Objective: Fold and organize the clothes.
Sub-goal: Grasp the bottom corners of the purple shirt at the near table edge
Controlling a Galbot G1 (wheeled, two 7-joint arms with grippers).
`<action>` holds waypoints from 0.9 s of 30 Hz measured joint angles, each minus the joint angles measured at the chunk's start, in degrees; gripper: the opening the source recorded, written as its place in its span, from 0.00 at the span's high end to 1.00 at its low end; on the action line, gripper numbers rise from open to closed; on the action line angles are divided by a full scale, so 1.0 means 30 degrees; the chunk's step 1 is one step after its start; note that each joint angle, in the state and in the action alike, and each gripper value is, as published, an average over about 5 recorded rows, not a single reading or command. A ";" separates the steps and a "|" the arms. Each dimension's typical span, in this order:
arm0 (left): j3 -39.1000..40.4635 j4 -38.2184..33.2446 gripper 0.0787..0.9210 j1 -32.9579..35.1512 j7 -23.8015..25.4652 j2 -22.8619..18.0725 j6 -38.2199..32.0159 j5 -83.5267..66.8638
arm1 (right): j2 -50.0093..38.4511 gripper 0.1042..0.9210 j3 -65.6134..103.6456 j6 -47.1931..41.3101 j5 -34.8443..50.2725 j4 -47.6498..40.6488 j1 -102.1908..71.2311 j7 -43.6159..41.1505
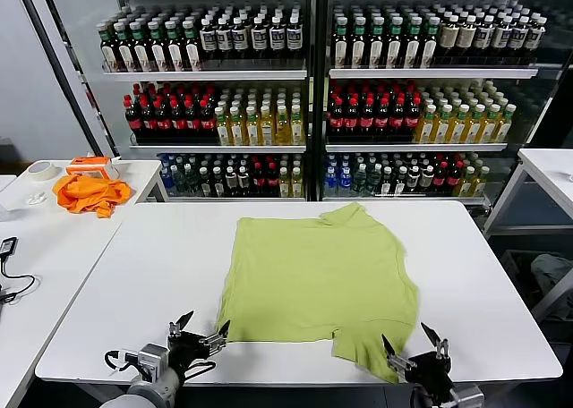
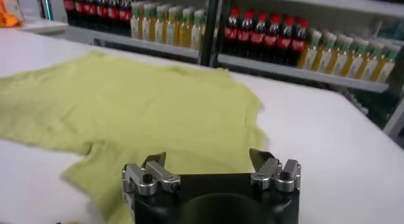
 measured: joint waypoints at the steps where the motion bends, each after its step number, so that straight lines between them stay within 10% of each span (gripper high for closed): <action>1: 0.0077 0.0072 0.12 -0.0026 -0.0087 -0.0008 0.0032 -0.0030 | 0.0008 0.12 -0.0047 -0.0008 0.0061 -0.0010 -0.0047 0.0062; 19: 0.0443 0.0421 0.12 -0.0010 -0.0759 -0.0112 0.0412 -0.0323 | 0.0308 0.12 -0.0701 0.0001 0.0967 -0.0309 -0.0234 0.1062; 27: 0.0735 0.0588 0.18 -0.0103 -0.0722 -0.0145 0.0386 -0.0068 | 0.0338 0.34 -0.1034 0.0087 0.1448 -0.0703 0.0141 0.1103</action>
